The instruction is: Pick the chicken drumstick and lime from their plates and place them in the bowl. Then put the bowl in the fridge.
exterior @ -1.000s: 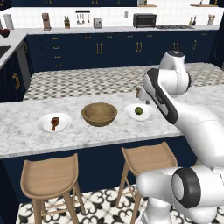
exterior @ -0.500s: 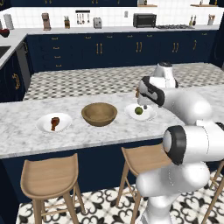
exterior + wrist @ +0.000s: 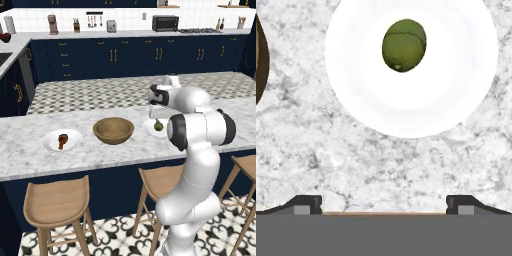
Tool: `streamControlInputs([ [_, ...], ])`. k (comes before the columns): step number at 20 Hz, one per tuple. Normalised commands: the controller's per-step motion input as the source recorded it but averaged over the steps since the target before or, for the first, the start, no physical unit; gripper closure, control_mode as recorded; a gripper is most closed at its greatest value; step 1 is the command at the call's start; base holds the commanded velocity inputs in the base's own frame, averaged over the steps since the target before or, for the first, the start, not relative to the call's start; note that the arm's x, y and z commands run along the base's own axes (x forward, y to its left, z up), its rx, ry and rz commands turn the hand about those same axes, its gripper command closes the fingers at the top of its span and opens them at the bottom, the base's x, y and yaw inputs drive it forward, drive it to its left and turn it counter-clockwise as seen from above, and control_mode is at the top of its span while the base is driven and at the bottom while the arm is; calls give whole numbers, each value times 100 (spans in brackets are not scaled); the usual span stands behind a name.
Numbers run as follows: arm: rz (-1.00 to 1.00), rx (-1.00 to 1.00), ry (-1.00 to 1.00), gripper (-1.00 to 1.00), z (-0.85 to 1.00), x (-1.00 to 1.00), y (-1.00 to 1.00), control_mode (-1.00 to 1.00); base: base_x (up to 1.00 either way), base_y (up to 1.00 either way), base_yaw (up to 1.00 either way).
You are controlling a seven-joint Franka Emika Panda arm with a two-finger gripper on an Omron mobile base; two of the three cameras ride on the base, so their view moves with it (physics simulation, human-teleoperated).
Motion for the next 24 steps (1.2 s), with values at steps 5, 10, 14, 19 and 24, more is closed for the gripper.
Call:
streamControlInputs([
  [5, 0, -1, -8, -100, -65, 29, -1, -100, 0, 0, 0],
  [10, 0, -1, -10, -100, -61, 55, -3, -100, 0, 0, 0],
  [14, 0, -3, -2, -100, -48, 65, -9, -100, 0, 0, 0],
  [19, 0, -1, 0, -100, -29, 49, -3, -100, 0, 0, 0],
  [24, 0, 0, -1, -100, -30, 51, -2, -100, 0, 0, 0],
])
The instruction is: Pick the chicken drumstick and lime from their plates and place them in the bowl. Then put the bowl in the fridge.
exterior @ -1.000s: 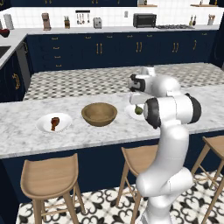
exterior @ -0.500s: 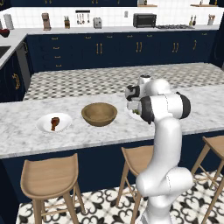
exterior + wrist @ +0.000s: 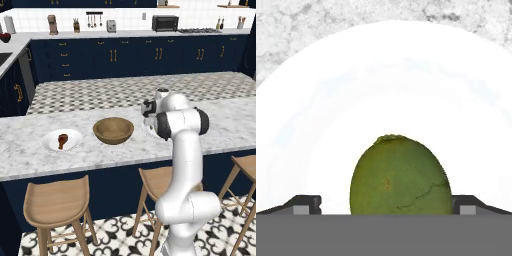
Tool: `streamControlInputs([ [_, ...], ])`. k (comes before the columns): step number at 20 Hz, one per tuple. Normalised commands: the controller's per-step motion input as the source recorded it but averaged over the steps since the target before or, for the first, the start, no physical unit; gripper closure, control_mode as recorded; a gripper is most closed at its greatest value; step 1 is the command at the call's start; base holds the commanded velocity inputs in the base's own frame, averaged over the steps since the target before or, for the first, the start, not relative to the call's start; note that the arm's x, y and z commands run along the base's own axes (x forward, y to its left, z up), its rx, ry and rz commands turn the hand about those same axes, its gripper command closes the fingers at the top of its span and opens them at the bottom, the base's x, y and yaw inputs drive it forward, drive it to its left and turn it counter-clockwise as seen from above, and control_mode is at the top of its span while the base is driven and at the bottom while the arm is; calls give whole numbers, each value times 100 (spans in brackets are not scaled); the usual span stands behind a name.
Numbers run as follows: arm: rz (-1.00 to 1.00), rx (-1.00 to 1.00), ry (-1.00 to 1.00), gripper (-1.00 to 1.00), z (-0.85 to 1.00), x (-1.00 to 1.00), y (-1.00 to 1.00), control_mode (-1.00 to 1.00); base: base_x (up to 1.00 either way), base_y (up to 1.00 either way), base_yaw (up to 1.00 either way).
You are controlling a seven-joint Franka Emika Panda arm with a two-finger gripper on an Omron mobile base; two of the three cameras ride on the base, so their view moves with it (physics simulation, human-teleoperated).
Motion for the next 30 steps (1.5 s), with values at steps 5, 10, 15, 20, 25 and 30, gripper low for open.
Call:
streamControlInputs([
  [5, 0, 0, -4, 100, -20, 25, -4, -100, 0, 0, 0],
  [10, 1, 0, 0, 100, 36, -33, 2, -100, 0, 0, 0],
  [15, 0, 0, -1, 100, 100, -100, 63, -100, 0, 0, 0],
  [20, 0, 0, 0, 100, 96, -90, 100, -100, 0, 0, 0],
  [25, 0, 0, -3, 100, 4, -27, 100, -100, 0, 0, 0],
  [30, 0, 5, 0, 100, -26, 7, 100, -100, 0, 0, 0],
])
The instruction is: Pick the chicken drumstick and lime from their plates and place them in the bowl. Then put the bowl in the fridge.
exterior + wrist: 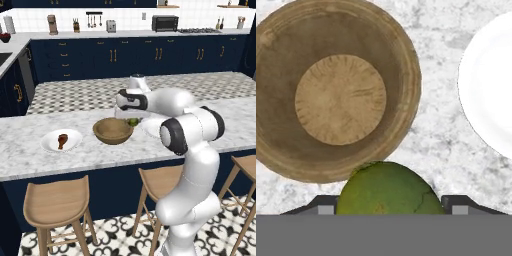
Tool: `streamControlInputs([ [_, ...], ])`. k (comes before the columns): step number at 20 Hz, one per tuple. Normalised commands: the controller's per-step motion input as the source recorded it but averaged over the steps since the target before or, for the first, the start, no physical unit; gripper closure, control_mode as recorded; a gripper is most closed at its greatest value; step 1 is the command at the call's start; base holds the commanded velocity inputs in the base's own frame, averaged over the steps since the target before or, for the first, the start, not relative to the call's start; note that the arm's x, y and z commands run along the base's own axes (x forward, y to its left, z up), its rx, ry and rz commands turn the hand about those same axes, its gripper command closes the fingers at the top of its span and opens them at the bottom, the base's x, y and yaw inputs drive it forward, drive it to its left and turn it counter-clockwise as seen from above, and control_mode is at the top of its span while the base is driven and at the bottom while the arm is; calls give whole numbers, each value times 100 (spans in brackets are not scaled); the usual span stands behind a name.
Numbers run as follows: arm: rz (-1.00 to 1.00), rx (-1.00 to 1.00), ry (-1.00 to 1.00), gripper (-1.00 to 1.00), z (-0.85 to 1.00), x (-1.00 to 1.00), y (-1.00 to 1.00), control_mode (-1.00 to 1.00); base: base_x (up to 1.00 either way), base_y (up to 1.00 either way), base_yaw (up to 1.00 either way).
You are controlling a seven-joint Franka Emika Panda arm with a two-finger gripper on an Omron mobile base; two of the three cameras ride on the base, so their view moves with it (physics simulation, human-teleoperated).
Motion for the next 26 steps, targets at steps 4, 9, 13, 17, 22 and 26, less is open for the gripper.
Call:
streamControlInputs([
  [4, -2, 1, -2, 100, -29, 42, 100, -100, 0, 0, 0],
  [9, -4, -1, -15, -100, -33, 29, 30, -100, 0, 0, 0],
  [13, 0, 0, -2, -100, 0, 0, 0, -100, 0, 0, 0],
  [17, 0, 0, -5, -100, 13, -5, 0, -100, 0, 0, 0],
  [22, 0, 0, -5, -100, 42, -29, 0, -100, 0, 0, 0],
  [26, 4, 2, -2, -100, 60, -67, 29, -100, 0, 0, 0],
])
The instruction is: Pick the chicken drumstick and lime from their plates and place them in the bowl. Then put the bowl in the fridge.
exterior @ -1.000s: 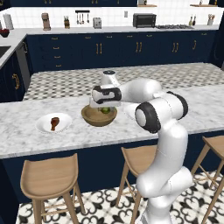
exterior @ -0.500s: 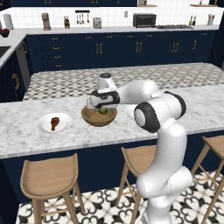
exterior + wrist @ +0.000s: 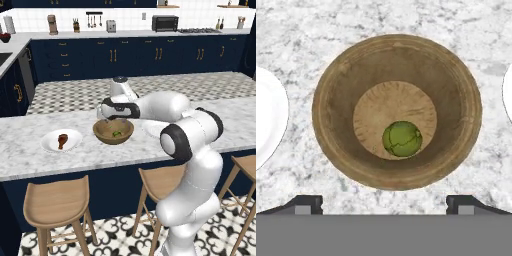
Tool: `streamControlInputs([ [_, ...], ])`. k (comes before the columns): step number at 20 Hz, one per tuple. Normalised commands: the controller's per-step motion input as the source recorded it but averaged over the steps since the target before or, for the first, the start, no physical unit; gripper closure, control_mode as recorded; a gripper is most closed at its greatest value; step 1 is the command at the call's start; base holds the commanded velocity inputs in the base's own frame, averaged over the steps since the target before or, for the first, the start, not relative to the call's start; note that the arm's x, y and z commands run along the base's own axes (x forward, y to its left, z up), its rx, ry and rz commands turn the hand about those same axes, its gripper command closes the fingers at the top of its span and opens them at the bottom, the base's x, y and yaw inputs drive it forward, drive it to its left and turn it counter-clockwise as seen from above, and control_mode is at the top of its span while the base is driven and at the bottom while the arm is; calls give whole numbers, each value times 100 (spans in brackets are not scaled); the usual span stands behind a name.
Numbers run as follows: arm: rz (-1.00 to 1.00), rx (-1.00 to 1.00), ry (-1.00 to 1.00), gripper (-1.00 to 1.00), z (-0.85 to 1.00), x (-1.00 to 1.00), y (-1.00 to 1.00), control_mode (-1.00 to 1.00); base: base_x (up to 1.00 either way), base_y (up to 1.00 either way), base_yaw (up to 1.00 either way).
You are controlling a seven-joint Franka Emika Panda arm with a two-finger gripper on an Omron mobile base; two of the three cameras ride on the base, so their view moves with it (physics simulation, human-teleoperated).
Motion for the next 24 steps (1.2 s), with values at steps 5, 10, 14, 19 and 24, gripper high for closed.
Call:
streamControlInputs([
  [5, 13, 3, 0, -100, 27, -87, 72, -100, 0, 0, 0],
  [10, 6, 12, -1, -100, -8, -28, 100, -100, 0, 0, 0],
  [14, 1, 1, -10, -100, -8, 4, 100, -100, 0, 0, 0],
  [19, 0, -16, -5, -100, -12, 29, 100, -100, 0, 0, 0],
  [24, 0, -8, 8, -100, -30, 21, 31, -100, 0, 0, 0],
])
